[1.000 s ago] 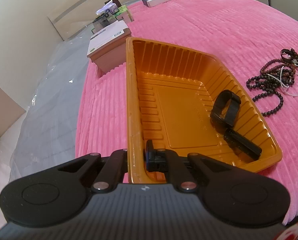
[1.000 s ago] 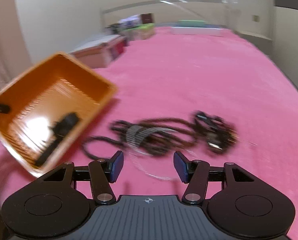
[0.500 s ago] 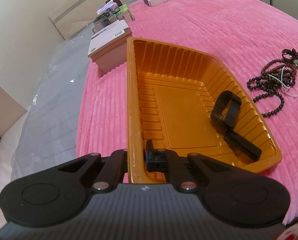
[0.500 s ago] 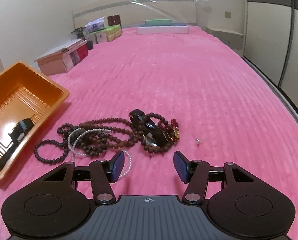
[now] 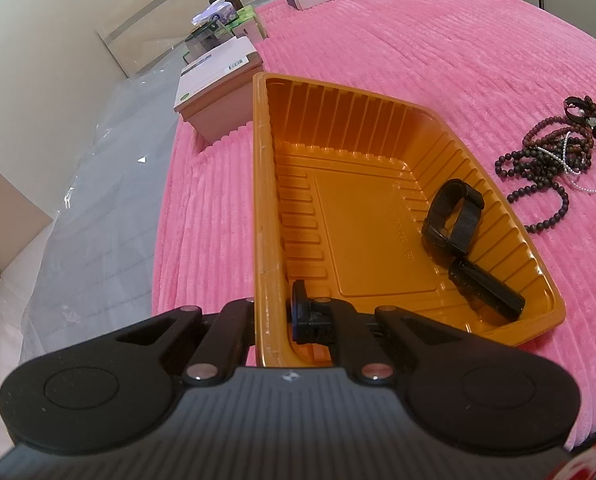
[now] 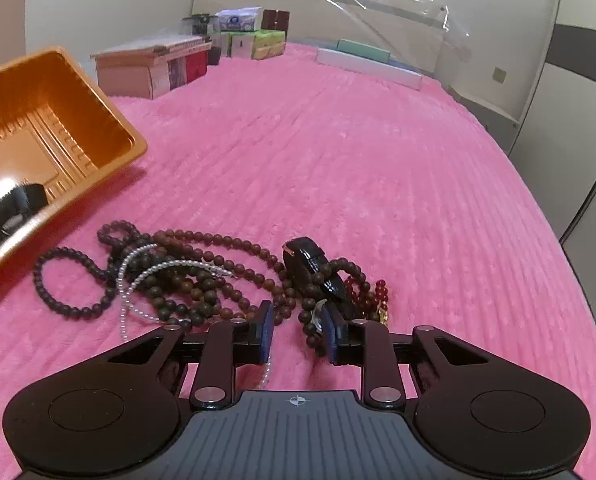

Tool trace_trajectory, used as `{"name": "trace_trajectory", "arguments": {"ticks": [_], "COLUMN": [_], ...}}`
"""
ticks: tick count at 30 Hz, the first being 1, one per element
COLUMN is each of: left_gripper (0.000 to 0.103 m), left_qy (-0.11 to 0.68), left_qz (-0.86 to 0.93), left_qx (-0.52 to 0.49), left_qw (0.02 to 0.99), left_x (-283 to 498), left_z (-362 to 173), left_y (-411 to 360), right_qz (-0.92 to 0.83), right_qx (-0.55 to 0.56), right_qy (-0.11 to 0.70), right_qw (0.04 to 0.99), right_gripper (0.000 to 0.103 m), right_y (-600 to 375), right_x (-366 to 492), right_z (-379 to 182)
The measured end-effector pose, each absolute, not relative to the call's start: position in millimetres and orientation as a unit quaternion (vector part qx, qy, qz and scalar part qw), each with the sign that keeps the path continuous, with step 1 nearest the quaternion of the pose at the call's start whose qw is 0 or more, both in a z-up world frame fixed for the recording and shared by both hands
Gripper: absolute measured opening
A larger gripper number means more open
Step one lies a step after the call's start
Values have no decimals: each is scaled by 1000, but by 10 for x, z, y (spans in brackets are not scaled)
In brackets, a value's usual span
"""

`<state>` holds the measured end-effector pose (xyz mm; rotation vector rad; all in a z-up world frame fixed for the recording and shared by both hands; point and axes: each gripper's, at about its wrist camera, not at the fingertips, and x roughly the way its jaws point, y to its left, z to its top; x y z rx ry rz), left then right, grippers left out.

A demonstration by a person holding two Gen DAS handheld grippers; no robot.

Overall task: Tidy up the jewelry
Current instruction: 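Grasp the red bead bracelet from the pile with the right gripper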

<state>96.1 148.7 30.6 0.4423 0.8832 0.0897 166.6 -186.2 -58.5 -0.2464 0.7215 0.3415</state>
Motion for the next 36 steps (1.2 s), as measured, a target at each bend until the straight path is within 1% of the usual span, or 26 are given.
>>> {"name": "trace_trajectory", "arguments": {"ticks": [1,3,6,10,14,23,24,26,30,36], "left_gripper": [3,3,2,2,2,2,2,2,2,2], "left_qy": [424,424,424,424,424,423,423,422,422,422], "left_qz": [43,43,43,43,44,43,44,44,44,45], "left_qx": [212,212,212,215,219,220,221,220,220,217], "left_qw": [880,880,879,879,878,878,878,878,878,879], "left_x": [962,963,963,963,958,955,955,955,953,948], "left_z": [306,306,307,306,303,305,308,310,308,309], "left_y": [1487,1489,1493,1482,1466,1464,1456,1458,1458,1455], "right_qz": [165,164,161,156,154,158,159,131,120,92], "right_qx": [-125,-127,-117,-86,-40,24,24,-14,16,-12], "right_qy": [350,349,337,324,325,326,331,334,364,360], "right_qw": [913,914,920,929,932,932,930,933,924,928], "right_gripper": [14,9,7,6,6,6,6,6,6,7], "right_y": [-1849,-1860,-1946,-2155,-2401,-2762,-2779,-2762,-2876,-2924], "right_x": [1676,1671,1595,1465,1392,1255,1252,1240,1308,1267], "right_z": [-595,-588,-513,-347,-175,69,69,25,-129,-244]}}
